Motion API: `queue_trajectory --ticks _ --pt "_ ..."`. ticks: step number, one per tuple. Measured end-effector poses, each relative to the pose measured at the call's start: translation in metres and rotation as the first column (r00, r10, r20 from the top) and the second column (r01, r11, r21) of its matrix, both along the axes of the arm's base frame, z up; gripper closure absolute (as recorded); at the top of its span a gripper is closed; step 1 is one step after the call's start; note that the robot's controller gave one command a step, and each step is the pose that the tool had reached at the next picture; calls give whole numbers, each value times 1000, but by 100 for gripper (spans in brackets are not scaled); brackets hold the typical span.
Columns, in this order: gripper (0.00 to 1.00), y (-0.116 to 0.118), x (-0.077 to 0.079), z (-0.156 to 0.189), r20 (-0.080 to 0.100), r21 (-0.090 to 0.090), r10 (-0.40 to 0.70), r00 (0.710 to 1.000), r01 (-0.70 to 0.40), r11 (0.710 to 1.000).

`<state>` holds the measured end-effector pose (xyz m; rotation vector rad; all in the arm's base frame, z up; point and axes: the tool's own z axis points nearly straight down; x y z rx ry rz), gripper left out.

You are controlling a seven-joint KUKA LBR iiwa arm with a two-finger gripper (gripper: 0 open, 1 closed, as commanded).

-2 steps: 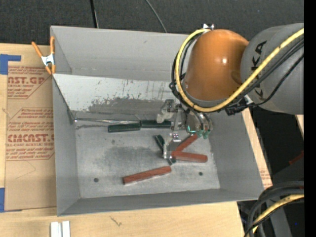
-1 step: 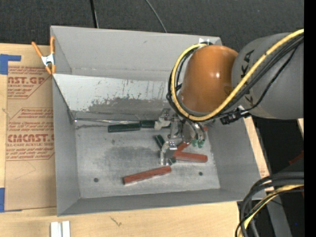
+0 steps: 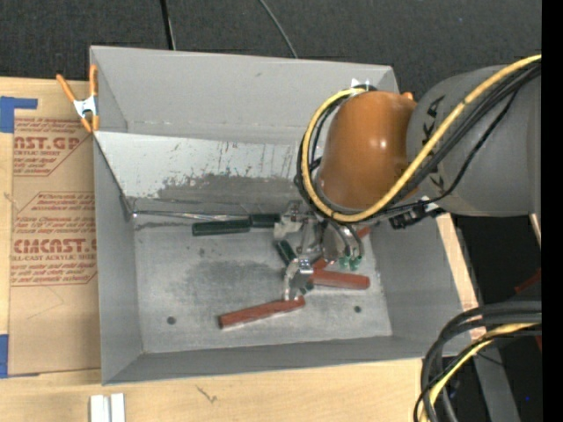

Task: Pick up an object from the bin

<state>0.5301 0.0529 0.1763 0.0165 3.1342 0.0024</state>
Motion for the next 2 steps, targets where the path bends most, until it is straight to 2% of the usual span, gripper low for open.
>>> queue_trajectory --ticks 1,2 --pt "0 -1 -7 -45 -10 -1 21 1000 -21 1000" --pt "100 24 -49 -97 -2 0 288 958 -288 958"
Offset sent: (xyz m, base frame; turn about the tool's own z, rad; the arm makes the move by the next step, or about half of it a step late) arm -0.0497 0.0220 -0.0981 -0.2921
